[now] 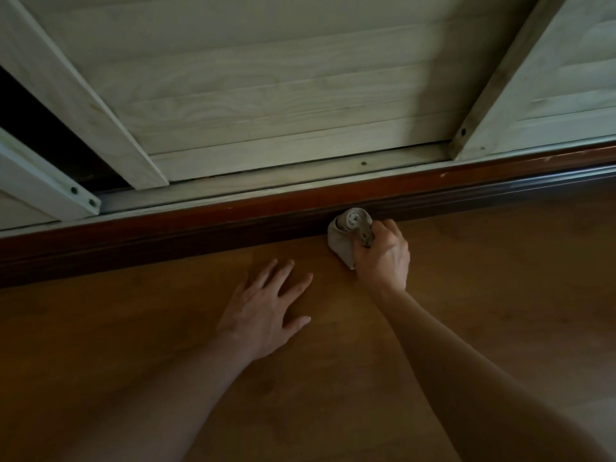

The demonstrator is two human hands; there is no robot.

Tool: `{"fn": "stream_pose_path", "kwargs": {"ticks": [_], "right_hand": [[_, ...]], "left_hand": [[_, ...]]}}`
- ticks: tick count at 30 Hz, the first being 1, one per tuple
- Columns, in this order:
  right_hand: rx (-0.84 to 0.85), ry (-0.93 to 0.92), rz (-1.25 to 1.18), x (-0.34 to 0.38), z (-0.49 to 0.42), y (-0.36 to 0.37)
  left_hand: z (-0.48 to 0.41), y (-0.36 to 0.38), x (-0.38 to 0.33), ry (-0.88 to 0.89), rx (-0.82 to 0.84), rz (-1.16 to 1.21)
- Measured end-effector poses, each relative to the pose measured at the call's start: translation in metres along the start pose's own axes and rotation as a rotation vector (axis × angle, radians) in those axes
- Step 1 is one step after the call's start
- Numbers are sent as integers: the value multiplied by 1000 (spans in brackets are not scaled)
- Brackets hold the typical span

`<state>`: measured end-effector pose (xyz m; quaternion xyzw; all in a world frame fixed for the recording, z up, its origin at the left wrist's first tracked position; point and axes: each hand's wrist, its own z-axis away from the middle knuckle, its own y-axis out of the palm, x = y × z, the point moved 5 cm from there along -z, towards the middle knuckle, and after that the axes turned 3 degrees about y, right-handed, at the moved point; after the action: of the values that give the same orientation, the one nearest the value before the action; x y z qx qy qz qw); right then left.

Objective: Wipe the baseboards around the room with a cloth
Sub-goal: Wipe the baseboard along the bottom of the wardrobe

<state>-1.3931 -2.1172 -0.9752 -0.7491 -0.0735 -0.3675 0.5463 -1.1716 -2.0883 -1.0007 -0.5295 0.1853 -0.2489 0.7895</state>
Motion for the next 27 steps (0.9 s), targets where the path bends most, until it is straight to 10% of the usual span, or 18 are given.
{"fn": "stream_pose_path", "kwargs": {"ticks": [27], "right_hand": [[-90,137,-29,-34,-13,-27]], "left_hand": [[0,0,-1,-7,31,16]]}}
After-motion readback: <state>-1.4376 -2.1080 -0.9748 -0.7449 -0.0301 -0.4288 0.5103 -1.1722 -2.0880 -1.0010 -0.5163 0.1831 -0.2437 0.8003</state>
